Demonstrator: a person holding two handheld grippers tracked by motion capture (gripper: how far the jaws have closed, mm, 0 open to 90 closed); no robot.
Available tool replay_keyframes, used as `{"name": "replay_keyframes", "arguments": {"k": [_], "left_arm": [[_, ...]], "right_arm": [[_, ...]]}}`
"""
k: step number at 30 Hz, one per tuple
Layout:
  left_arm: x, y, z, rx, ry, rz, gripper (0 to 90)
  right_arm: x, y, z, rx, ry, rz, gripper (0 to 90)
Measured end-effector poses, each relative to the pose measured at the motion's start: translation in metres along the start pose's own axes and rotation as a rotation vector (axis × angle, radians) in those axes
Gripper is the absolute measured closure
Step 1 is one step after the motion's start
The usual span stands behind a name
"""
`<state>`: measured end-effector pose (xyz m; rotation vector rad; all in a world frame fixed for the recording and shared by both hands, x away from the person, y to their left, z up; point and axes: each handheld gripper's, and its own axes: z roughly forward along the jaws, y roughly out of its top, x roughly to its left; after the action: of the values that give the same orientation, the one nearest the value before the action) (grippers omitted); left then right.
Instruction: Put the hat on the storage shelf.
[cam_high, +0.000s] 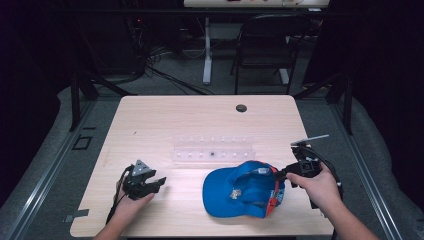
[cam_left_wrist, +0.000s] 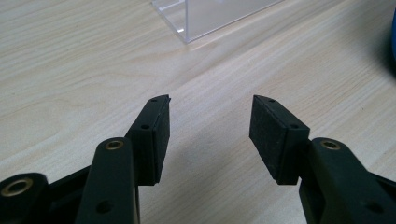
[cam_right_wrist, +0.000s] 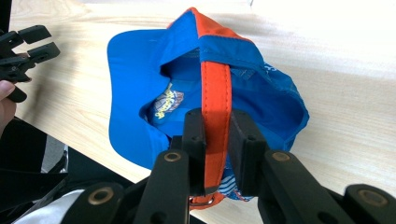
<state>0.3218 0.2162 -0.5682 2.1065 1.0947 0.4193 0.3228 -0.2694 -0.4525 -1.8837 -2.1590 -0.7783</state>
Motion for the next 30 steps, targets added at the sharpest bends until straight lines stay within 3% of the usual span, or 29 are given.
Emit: {"name": "replay_keyframes", "arguments": {"k": [11,19,20,22,30], "left_arm": [[-0.001,0.000,0.000,0.003,-0.002,0.002,48.3],[-0.001,0.000,0.000,0.005,-0.003,0.002,48.4],[-0.001,0.000,0.000,0.004,-0.003,0.002,48.4],[-0.001,0.000,0.000,0.006,-0.003,0.004,48.4],[-0.001,0.000,0.001,0.010,-0.004,0.009,48.4]], "right_arm": [[0.008,0.009,-0.017,-0.015,-0.017,-0.005,78.1],[0.012,0.015,-0.022,0.009,-0.035,-0.008,78.0],[0.014,0.016,-0.022,0.010,-0.047,0.010,78.0],[0.012,0.017,-0.024,0.025,-0.049,-0.012,78.1],[0.021,0.025,-0.028,0.046,-0.112,-0.003,78.0]]}}
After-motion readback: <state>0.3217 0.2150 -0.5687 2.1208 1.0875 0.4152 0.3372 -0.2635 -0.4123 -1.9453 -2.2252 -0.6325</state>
